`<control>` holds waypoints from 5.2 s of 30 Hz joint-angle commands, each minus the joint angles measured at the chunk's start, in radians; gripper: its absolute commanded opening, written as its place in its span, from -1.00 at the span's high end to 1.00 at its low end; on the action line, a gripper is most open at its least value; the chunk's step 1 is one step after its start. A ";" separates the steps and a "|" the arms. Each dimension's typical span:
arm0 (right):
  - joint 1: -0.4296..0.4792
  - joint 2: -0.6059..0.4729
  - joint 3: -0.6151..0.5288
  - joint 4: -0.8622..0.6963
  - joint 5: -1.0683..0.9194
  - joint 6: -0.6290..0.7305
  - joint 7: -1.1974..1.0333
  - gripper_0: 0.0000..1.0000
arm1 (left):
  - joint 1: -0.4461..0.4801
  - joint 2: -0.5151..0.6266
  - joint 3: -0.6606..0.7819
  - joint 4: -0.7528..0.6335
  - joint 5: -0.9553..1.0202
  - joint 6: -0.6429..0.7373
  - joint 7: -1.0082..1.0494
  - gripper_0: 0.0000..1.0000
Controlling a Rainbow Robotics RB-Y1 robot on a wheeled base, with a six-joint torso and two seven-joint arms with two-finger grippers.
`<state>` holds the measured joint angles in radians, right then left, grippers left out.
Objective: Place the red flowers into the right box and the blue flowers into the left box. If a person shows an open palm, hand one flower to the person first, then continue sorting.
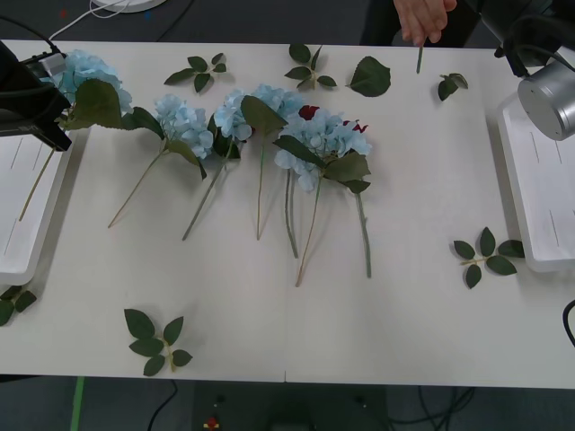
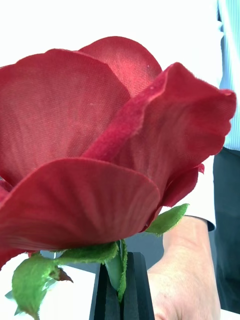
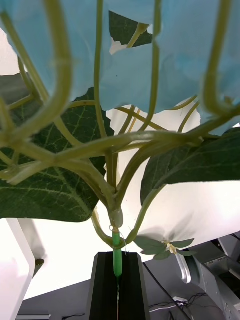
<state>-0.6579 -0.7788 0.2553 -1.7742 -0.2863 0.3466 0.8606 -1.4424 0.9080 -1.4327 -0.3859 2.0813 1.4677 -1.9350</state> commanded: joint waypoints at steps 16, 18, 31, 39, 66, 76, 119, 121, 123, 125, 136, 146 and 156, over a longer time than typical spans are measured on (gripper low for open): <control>-0.042 0.015 0.004 -0.010 -0.040 0.011 0.037 -1.00 | -0.059 0.037 0.011 0.016 0.008 0.011 -0.018 1.00; -0.042 0.007 0.004 -0.010 -0.077 0.020 0.047 -1.00 | -0.059 0.037 0.011 0.016 0.008 0.011 -0.018 1.00; 0.130 -0.192 -0.064 -0.195 -0.323 0.219 0.094 -1.00 | -0.059 0.037 0.011 0.016 0.008 0.011 -0.018 1.00; 0.333 -0.232 -0.264 -0.350 -0.528 0.551 0.291 -1.00 | -0.032 0.040 0.028 0.022 0.011 0.005 -0.024 1.00; 0.313 -0.255 -0.073 -0.169 -0.812 0.865 0.434 -1.00 | 0.017 0.328 0.071 0.193 -0.170 -0.109 -0.506 0.99; 0.072 -0.155 0.142 0.033 -0.752 0.864 0.319 -1.00 | 0.330 0.282 0.072 0.121 0.017 -0.544 -0.506 1.00; -0.198 0.343 0.358 0.665 -0.261 0.692 0.261 -1.00 | 0.424 0.092 0.107 0.168 0.209 -0.826 -0.516 -0.97; -0.203 0.351 0.364 0.690 -0.252 0.673 0.258 -1.00 | 0.424 0.092 0.107 0.170 0.207 -0.826 -0.519 -0.96; -0.209 0.358 0.374 0.708 -0.251 0.658 0.256 -1.00 | 0.418 0.092 0.113 0.171 0.207 -0.825 -0.526 -0.97; -0.210 0.360 0.380 0.722 -0.249 0.641 0.253 -1.00 | 0.402 0.094 0.123 0.180 0.200 -0.807 -0.532 -0.96; -0.212 0.362 0.381 0.725 -0.249 0.634 0.248 1.00 | 0.132 0.104 0.129 0.297 -0.032 -0.409 -0.538 -0.96; -0.212 0.362 0.381 0.725 -0.258 0.629 0.244 1.00 | -0.007 0.138 0.187 0.225 -0.038 -0.155 -0.526 -0.96; -0.209 0.289 0.331 0.625 -0.356 0.672 0.255 1.00 | 0.020 -0.021 0.193 0.174 -0.066 -0.144 -0.432 -0.97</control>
<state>-0.8348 -0.4500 0.6147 -1.0634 -0.6008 0.9903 1.1500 -1.4104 0.9488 -1.2567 -0.2073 2.0431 1.3505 -2.4162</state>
